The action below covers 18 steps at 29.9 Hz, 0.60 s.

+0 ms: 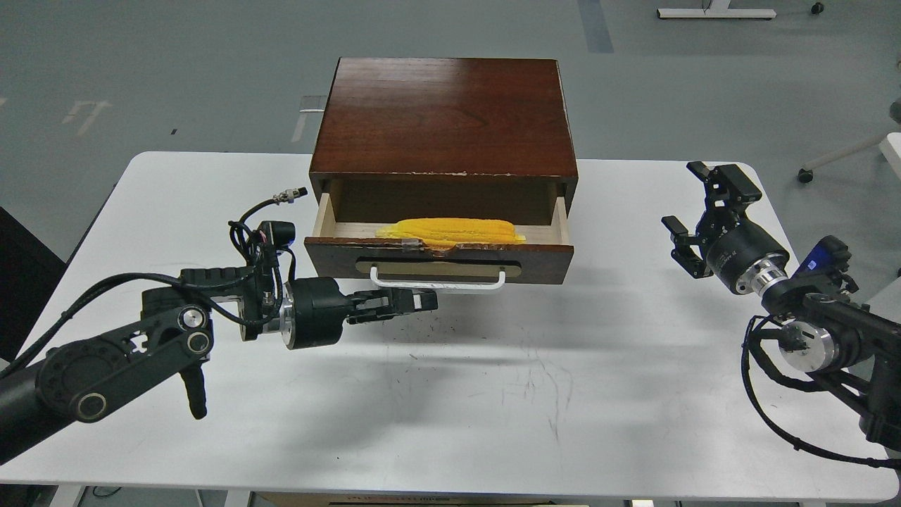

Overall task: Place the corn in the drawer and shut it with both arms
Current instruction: 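Push the drawer front with the left gripper toward the cabinet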

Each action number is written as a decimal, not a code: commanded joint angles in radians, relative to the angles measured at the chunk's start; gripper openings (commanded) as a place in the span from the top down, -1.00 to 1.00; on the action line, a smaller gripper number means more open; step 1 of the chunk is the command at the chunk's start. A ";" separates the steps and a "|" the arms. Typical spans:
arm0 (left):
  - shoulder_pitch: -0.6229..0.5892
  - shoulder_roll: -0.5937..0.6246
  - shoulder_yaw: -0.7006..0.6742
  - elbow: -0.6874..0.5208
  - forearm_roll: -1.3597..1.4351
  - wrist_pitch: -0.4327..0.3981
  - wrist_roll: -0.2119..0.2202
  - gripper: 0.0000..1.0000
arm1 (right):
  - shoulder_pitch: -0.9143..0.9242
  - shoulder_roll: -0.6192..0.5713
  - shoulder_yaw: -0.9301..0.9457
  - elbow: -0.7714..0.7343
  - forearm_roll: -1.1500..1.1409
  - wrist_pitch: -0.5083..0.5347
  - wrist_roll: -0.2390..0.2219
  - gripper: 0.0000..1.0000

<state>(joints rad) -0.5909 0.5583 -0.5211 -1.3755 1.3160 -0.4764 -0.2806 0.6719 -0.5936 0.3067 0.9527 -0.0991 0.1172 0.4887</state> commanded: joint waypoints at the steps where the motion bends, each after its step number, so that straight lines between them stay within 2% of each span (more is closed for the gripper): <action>1: -0.001 -0.001 -0.013 0.012 -0.006 0.001 0.001 1.00 | 0.000 -0.002 0.000 0.000 -0.001 -0.001 0.000 -1.00; 18: -0.004 -0.012 -0.027 0.067 -0.076 0.055 0.014 1.00 | -0.009 -0.002 0.000 0.000 -0.001 -0.001 0.000 -1.00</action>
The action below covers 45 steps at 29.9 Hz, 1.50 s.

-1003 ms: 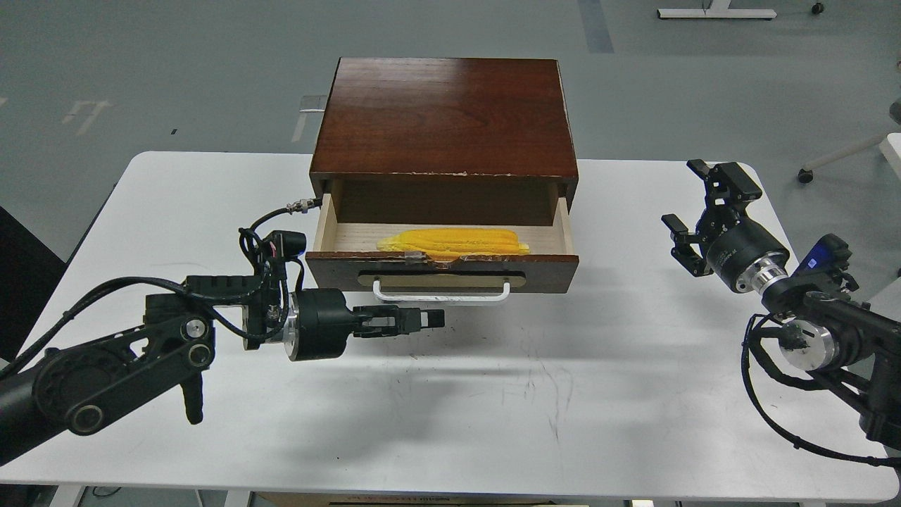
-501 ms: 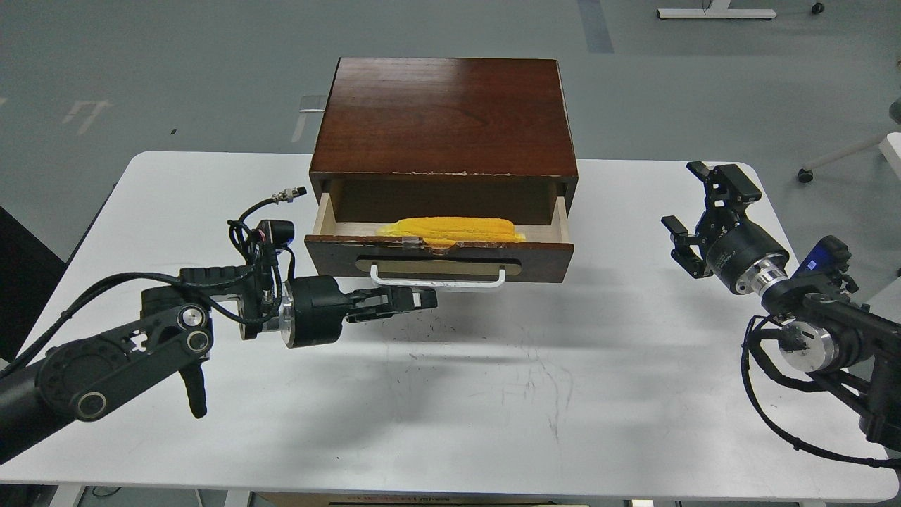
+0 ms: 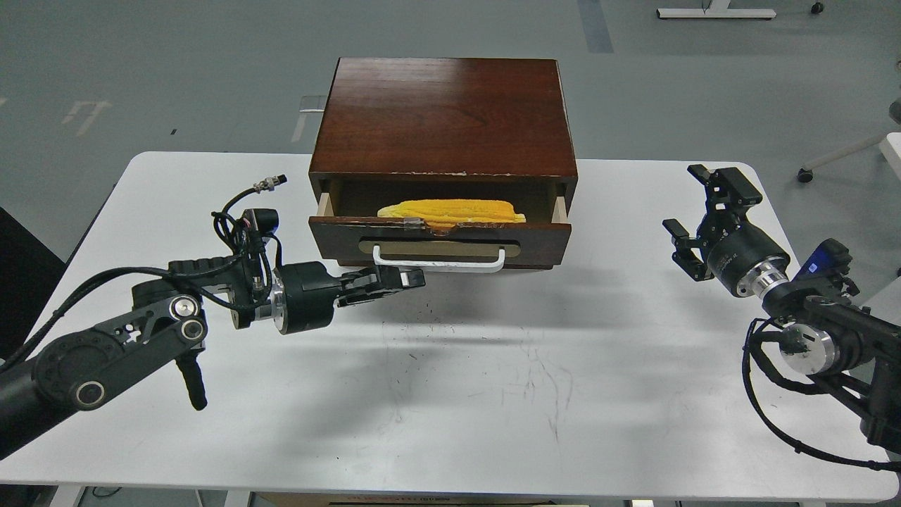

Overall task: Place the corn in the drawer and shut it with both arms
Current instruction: 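Push the drawer front with the left gripper toward the cabinet, then hold the left gripper against the closed drawer front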

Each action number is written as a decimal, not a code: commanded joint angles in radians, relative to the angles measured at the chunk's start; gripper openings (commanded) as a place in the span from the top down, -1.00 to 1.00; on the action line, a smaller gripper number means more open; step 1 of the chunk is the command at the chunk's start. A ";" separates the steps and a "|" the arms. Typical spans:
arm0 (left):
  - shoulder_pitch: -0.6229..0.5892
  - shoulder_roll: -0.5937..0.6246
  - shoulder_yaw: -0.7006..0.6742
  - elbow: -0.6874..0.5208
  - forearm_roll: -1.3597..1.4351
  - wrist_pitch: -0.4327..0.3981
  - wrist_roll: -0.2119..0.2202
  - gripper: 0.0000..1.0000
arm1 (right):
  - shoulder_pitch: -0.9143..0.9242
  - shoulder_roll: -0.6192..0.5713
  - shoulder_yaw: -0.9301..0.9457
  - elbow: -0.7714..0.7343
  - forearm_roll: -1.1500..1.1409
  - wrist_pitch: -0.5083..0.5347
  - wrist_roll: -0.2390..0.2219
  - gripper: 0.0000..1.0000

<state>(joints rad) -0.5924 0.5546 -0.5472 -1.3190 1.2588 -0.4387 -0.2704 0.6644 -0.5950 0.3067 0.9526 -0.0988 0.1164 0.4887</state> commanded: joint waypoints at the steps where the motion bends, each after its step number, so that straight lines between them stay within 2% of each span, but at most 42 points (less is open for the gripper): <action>1: -0.004 -0.018 0.000 0.018 -0.031 0.021 0.006 1.00 | -0.005 0.000 0.000 0.000 0.001 0.000 0.000 -1.00; 32: -0.014 -0.058 -0.030 0.139 -0.191 0.112 0.045 1.00 | -0.014 -0.003 0.003 0.000 0.001 -0.001 0.000 -1.00; 45: -0.014 -0.050 -0.019 0.132 -0.220 0.103 0.046 1.00 | -0.016 -0.005 0.002 0.000 0.001 -0.001 0.000 -1.00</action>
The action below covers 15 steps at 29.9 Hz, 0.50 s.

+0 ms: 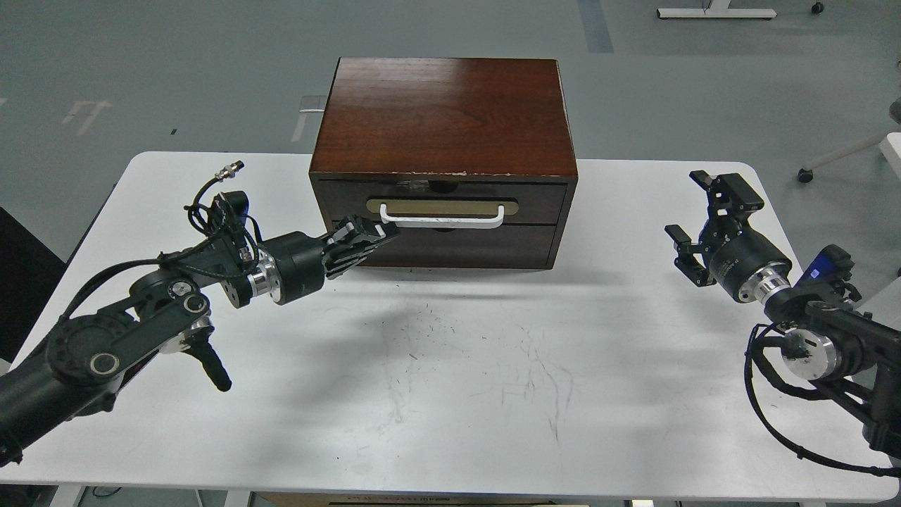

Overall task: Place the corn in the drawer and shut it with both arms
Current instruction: 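Hold the left gripper against the closed drawer front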

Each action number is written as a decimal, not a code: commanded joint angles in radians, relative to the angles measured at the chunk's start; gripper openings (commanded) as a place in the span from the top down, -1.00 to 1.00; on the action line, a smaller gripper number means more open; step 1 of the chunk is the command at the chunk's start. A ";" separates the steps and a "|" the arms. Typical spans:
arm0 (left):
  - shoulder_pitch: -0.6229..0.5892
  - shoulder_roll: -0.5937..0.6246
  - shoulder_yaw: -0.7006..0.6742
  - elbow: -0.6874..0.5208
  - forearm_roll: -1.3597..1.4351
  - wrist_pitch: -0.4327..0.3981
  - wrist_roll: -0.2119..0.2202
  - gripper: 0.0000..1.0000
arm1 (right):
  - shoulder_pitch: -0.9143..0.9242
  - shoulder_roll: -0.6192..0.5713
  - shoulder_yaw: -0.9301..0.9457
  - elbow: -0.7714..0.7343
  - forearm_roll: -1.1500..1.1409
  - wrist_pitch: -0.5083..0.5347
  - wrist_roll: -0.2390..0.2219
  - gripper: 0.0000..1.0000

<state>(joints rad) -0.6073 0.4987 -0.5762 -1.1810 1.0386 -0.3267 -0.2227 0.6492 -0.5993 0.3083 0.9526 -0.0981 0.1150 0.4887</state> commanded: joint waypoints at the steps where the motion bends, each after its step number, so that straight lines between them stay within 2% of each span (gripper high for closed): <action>1: 0.001 0.007 0.013 -0.009 0.003 -0.009 -0.003 1.00 | 0.000 -0.002 0.000 0.000 0.000 0.000 0.000 -1.00; 4: 0.003 0.017 0.016 -0.017 0.006 -0.029 -0.004 1.00 | 0.000 -0.002 0.000 0.000 0.000 0.000 0.000 -1.00; 7: 0.009 0.062 0.019 -0.058 0.017 -0.118 -0.015 1.00 | -0.006 -0.002 0.003 0.000 0.000 0.000 0.000 -1.00; 9: 0.015 0.095 0.019 -0.101 0.015 -0.162 -0.032 1.00 | -0.006 -0.002 0.005 0.000 0.000 0.000 0.000 -1.00; 12: 0.017 0.138 0.015 -0.158 0.014 -0.162 -0.076 1.00 | -0.006 -0.002 0.008 0.000 0.000 0.000 0.000 -1.00; 14: 0.024 0.165 0.006 -0.189 0.000 -0.162 -0.124 0.47 | -0.006 -0.002 0.011 0.000 0.000 0.000 0.000 -1.00; 15: 0.032 0.179 0.003 -0.206 -0.006 -0.162 -0.160 -0.28 | -0.006 -0.002 0.012 0.000 0.000 0.000 0.000 -1.00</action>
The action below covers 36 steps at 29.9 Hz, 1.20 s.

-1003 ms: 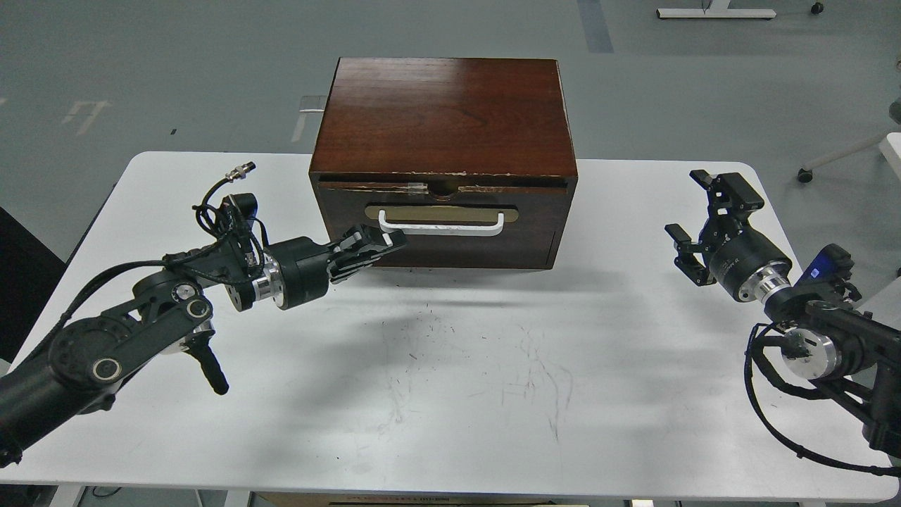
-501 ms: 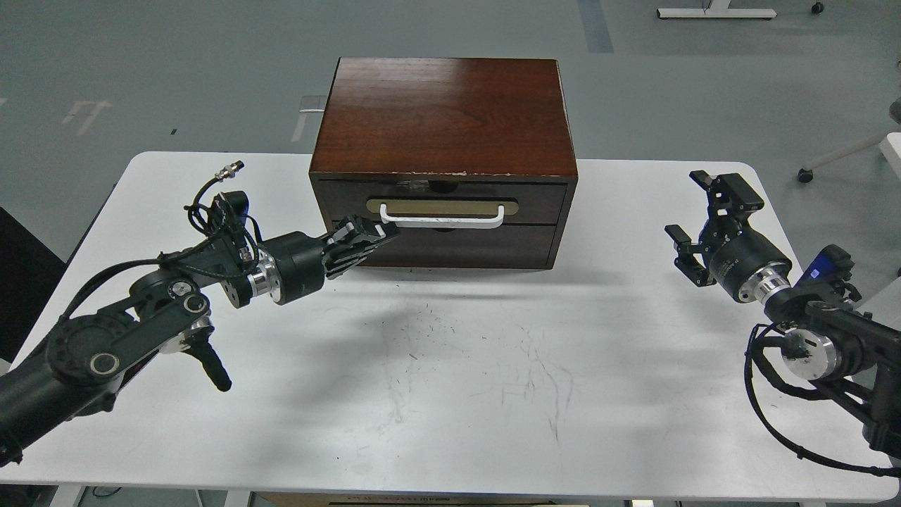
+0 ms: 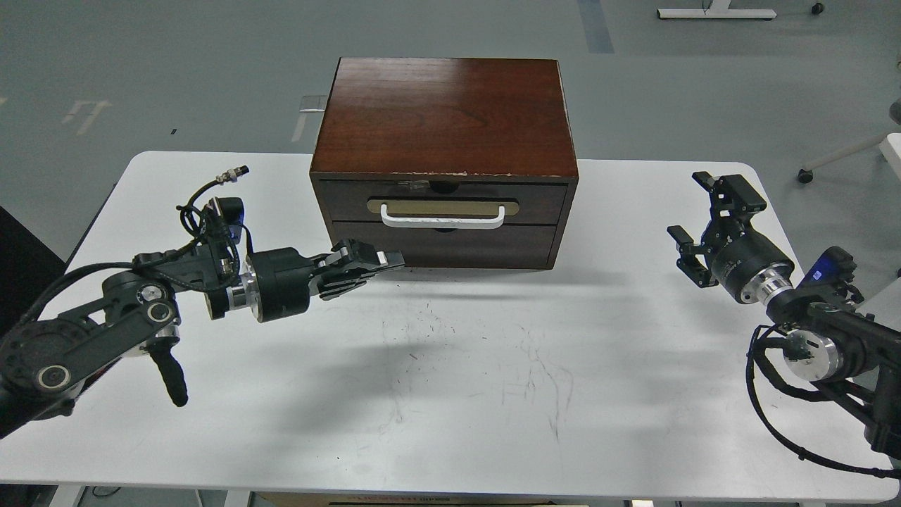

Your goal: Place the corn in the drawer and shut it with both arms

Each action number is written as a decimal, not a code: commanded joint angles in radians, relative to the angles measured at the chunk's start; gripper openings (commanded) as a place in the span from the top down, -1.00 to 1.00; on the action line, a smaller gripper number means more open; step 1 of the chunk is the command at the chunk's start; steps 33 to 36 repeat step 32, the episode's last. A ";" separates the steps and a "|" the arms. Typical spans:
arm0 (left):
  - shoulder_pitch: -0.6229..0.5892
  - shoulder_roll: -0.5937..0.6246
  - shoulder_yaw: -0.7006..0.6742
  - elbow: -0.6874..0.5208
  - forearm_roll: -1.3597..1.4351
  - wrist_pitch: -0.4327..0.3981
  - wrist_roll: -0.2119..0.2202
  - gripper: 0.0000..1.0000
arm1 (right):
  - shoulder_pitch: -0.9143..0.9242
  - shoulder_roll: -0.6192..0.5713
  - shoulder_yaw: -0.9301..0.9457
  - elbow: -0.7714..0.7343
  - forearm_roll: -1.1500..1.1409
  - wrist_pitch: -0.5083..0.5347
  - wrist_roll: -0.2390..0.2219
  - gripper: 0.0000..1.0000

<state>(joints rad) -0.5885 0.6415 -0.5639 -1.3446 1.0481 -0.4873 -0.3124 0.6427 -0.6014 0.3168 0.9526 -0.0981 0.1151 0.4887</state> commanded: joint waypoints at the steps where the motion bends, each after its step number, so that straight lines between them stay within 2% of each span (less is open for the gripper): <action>1: 0.019 0.047 -0.013 -0.044 -0.032 -0.001 -0.106 -0.99 | 0.000 0.000 0.004 0.000 0.000 0.000 0.000 -1.00; 2: 0.019 0.047 -0.013 -0.044 -0.033 -0.001 -0.106 -1.00 | 0.000 0.000 0.004 0.000 0.000 0.000 0.000 -1.00; 4: 0.041 0.059 -0.022 -0.044 -0.101 -0.001 -0.169 -1.00 | 0.000 0.000 0.004 0.000 0.000 0.000 0.000 -1.00; 5: 0.050 0.061 -0.028 -0.042 -0.129 -0.001 -0.176 -1.00 | 0.000 0.000 0.004 0.000 0.000 0.000 0.000 -1.00; 12: 0.200 0.069 -0.183 -0.011 -0.482 -0.001 -0.176 -1.00 | 0.000 0.000 0.005 0.000 0.000 0.000 0.000 -1.00; 23: 0.288 0.096 -0.194 0.151 -0.507 -0.001 -0.176 -1.00 | 0.000 0.015 0.005 0.002 0.000 0.002 0.000 -1.00; 36: 0.305 0.086 -0.194 0.185 -0.554 -0.001 -0.176 -1.00 | 0.002 0.034 0.007 0.006 0.000 0.002 0.000 -1.00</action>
